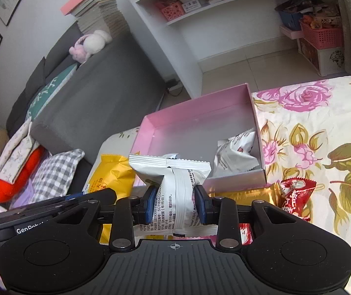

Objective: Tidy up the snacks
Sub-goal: 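Lift both packets into the pink box and open both tools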

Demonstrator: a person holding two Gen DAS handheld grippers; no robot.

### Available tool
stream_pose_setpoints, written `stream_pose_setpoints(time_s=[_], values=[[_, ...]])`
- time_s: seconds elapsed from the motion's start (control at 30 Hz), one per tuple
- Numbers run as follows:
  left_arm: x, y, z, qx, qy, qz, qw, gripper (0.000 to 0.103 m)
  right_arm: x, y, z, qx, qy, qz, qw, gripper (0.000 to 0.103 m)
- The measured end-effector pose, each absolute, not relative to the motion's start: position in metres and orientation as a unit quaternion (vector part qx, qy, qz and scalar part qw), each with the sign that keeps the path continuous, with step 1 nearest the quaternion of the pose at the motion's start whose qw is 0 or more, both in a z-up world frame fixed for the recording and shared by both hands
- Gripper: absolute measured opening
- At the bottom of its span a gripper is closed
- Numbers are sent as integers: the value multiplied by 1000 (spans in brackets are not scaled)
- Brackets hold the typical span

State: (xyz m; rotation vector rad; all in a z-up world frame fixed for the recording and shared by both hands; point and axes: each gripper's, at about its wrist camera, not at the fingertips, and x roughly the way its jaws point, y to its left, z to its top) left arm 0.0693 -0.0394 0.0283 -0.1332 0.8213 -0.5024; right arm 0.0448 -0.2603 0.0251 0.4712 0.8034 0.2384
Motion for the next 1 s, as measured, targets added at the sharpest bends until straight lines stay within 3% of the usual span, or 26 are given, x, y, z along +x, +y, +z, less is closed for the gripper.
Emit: stream_pose_setpoints(time_s=[0.6, 1.0], values=[[129, -66, 4, -140, 380, -197, 893, 31, 127, -279, 14, 249, 349, 78, 900, 33], [143, -81, -25, -110, 361, -185, 907, 31, 162, -288, -14, 256, 344, 76, 900, 33]])
